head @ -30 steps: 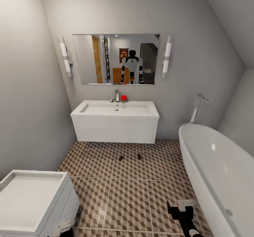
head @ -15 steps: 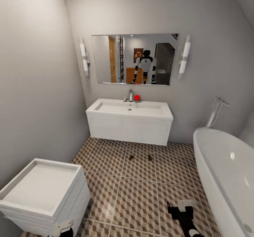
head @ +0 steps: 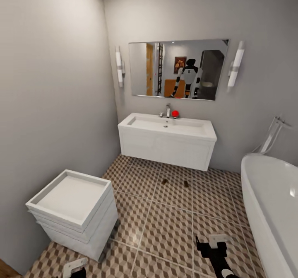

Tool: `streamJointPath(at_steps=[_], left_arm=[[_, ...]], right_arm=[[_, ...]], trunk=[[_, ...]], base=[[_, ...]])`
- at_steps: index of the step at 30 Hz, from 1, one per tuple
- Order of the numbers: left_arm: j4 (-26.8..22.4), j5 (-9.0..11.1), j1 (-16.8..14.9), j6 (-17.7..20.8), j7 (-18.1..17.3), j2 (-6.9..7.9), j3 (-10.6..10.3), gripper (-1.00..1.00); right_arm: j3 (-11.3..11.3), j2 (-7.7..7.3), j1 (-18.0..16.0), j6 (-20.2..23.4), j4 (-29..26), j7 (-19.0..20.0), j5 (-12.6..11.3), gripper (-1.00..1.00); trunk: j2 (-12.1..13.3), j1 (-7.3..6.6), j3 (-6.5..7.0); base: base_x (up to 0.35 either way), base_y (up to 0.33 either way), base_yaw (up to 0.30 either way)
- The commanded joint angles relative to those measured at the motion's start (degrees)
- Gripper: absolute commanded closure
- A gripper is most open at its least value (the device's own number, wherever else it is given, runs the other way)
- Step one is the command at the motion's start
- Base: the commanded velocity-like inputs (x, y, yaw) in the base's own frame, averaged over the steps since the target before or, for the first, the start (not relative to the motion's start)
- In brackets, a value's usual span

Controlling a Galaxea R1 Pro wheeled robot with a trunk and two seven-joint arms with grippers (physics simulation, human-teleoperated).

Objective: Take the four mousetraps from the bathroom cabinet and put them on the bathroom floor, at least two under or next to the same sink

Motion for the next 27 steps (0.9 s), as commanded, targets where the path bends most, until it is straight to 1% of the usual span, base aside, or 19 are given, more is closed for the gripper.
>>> streamJointPath(at_steps=[1,8,11,27], left_arm=[[0.23,0.31,-0.13,-0.31,0.08,-0.03,-0.48,-1.00],[0.23,0.31,-0.13,-0.31,0.08,-0.03,-0.48,-1.00],[0.23,0.31,-0.12,-0.31,0.08,-0.03,-0.48,-1.00],[0.23,0.31,-0.10,-0.31,0.08,-0.03,-0.48,-1.00]], right_arm=[[0.52,-0.01,-0.03,-0.16,0.02,-0.07,-0.58,-1.00],[0.52,0.40,-0.03,-0.16,0.05,-0.07,-0.56,-1.00],[0.52,0.47,-0.03,-0.16,0.05,-0.07,-0.56,-1.00],[0.52,0.60,-0.03,-0.12,0.05,-0.07,-0.55,-1.00]], trunk=[[-0.14,0.01,-0.13],[-0.14,0.01,-0.13],[-0.14,0.01,-0.13],[-0.14,0.01,-0.13]], base=[[-0.286,-0.117,0.256],[-0.277,-0.113,0.256],[-0.140,-0.047,0.257],[-0.016,-0.005,0.257]])
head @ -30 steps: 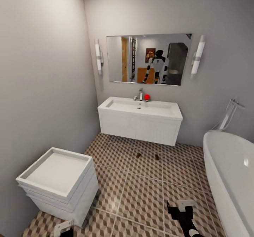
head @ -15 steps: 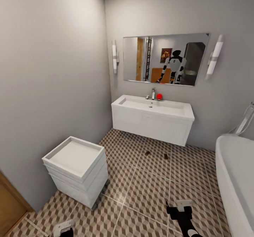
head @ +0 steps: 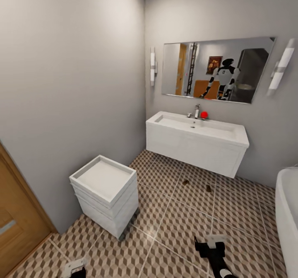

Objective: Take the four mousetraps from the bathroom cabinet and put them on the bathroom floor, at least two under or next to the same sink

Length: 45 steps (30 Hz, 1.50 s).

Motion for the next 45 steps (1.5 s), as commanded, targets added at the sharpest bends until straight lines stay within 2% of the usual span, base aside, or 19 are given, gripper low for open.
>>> streamJointPath(at_steps=[1,45], left_arm=[[0.23,0.32,-0.14,-0.30,0.07,-0.03,-0.48,-1.00],[0.23,0.32,-0.13,-0.22,0.08,-0.05,-0.48,-1.00]], right_arm=[[0.53,-0.01,-0.04,-0.15,0.02,-0.07,-0.58,-1.00],[0.53,-0.01,-0.04,0.02,0.02,-0.07,-0.58,-1.00]], trunk=[[-0.13,0.04,-0.13],[-0.13,0.04,-0.13]], base=[[0.000,0.000,0.257],[0.000,0.000,0.257]])
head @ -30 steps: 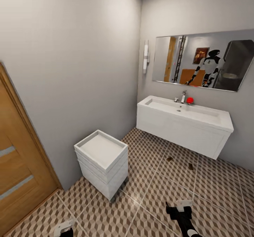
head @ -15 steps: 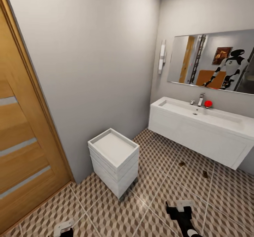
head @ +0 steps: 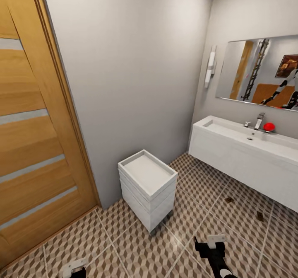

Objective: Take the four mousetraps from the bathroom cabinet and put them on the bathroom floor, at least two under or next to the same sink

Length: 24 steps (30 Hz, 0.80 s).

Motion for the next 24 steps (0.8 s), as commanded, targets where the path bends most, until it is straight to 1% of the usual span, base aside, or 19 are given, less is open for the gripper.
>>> streamJointPath(at_steps=[1,24], left_arm=[[0.23,0.32,-0.10,-0.30,0.07,-0.05,-0.48,-1.00],[0.23,0.32,-0.11,-0.30,0.07,-0.11,-0.48,-1.00]], right_arm=[[0.53,-0.01,-0.04,-0.16,0.02,-0.07,-0.58,-1.00],[0.53,0.03,-0.04,-0.20,0.02,-0.07,-0.58,-1.00]], trunk=[[-0.13,0.04,-0.13],[-0.13,0.04,-0.13]], base=[[0.000,0.000,0.257],[0.000,0.000,0.257]])
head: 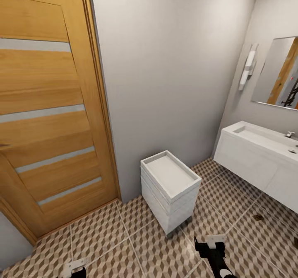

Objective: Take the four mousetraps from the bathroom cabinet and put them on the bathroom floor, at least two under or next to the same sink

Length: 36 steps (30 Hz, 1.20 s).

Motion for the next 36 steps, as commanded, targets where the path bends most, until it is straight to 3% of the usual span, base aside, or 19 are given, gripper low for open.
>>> streamJointPath(at_steps=[1,36], left_arm=[[0.23,0.32,-0.12,-0.29,0.07,-0.03,-0.48,-1.00],[0.30,0.40,-0.09,-0.28,0.08,-0.52,-0.48,-1.00]], right_arm=[[0.53,-0.02,-0.04,-0.17,0.02,-0.07,-0.58,-1.00],[0.53,0.04,-0.04,-0.12,0.02,-0.07,-0.58,-1.00]], trunk=[[-0.13,0.04,-0.13],[-0.13,0.04,-0.13]], base=[[0.000,0.000,0.257],[0.000,0.000,0.257]])
